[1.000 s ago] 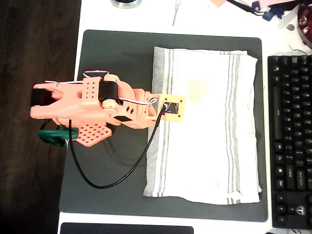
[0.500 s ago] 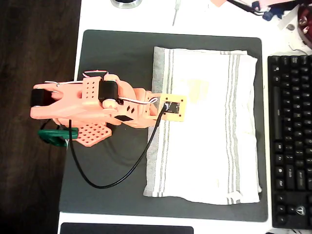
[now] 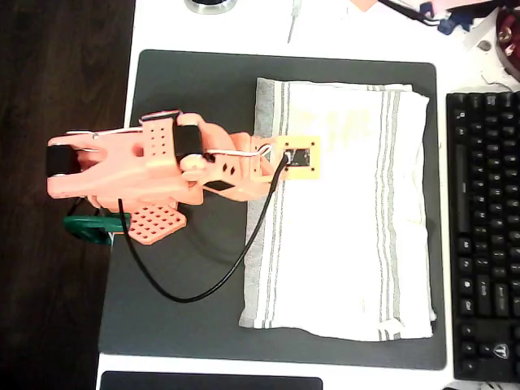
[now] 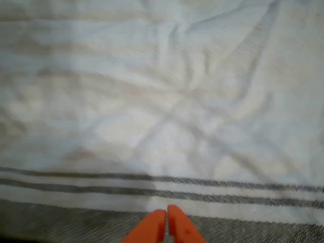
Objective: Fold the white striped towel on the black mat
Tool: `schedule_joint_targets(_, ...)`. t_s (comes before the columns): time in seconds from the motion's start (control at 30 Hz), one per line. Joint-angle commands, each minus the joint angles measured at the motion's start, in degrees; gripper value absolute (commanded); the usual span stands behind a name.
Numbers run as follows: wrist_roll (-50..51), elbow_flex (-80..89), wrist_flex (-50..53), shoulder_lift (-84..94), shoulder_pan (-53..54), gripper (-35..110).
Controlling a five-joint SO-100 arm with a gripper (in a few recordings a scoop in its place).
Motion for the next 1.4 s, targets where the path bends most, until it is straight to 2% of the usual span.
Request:
schedule_joint_targets(0.0,2.11,-11.43,0.0,-9.32,-4.66,0)
schedule_joint_targets(0.13,5.19,-22.59,0.18,-18.9,-8.35,0)
schedule_joint_targets(0.53,13.89,-35.24,-9.23,-41.57,-18.63,1)
schedule_joint_targets(0.8,19.86,-50.54,-11.07,-63.28,-22.94,7)
schedule_joint_targets(1.13,23.82,-70.22,-8.17,-86.57,-24.7,13)
schedule_joint_targets(1.37,26.37,-79.45,-5.98,-95.19,-26.19,15)
